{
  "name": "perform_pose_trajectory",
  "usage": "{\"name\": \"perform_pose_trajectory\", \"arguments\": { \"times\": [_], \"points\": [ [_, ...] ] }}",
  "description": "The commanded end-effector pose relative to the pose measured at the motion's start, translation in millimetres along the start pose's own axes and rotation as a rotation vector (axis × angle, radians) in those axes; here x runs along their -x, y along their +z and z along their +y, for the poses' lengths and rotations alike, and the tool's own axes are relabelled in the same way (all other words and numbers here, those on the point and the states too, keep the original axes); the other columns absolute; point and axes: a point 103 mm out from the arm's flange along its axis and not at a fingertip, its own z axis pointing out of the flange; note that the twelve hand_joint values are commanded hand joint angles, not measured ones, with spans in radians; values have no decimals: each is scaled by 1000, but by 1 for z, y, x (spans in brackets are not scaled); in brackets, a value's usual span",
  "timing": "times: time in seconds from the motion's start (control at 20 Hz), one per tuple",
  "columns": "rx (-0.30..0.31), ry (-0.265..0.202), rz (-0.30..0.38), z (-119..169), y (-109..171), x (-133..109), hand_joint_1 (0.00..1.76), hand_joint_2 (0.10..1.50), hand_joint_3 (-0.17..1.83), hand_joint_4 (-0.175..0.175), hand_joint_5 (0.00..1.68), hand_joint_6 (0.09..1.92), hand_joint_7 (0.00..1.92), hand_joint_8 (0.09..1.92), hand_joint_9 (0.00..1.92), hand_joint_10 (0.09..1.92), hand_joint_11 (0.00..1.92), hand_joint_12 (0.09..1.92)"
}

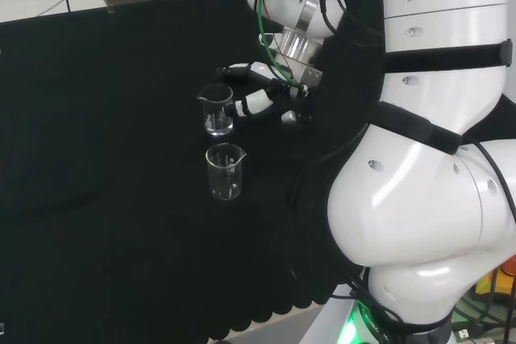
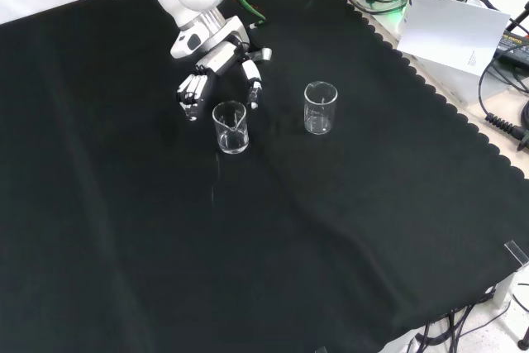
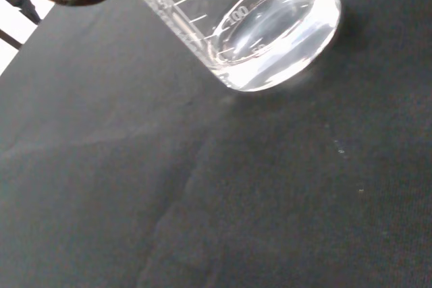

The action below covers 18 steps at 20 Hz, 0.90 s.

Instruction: Pick up the beaker on the right.

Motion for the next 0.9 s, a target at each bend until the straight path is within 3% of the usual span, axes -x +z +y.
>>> {"name": "perform_pose_trajectory", "arguments": {
  "times": [0.05,0.5,0.9],
  "points": [
    [5,-34,35,5,8,-2,758,546,581,-38,411,87,239,685,346,659,0,1341],
    [17,-40,76,12,16,-1,761,545,577,-41,427,87,253,686,382,659,0,1356],
    [35,-90,117,18,25,-6,794,543,572,-48,487,87,330,697,467,629,0,1377]
  ]
}}
